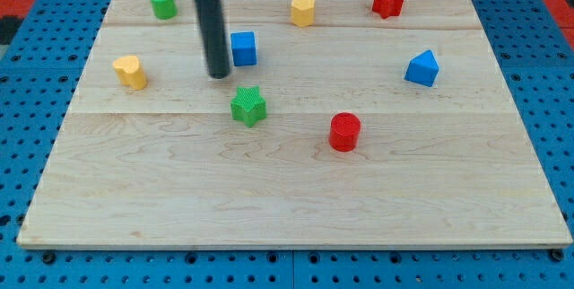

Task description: Place the blue cube right to the red circle

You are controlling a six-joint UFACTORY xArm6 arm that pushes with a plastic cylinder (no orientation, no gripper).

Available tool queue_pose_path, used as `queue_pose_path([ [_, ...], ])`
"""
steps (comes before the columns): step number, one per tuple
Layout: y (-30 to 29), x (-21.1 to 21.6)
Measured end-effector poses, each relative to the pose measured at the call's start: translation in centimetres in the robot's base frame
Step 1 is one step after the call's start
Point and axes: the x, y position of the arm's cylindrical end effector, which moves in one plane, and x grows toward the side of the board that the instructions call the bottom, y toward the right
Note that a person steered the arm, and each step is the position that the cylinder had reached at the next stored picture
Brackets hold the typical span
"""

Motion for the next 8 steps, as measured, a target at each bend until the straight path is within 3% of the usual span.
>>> queue_pose_path([
  [1,-1.1,-5.5],
  [2,4.0,-6.2],
  [3,10.0,-4.3],
  [5,11.3,-0.3],
  [7,18.0,2.4],
  [8,16.7,2.5],
])
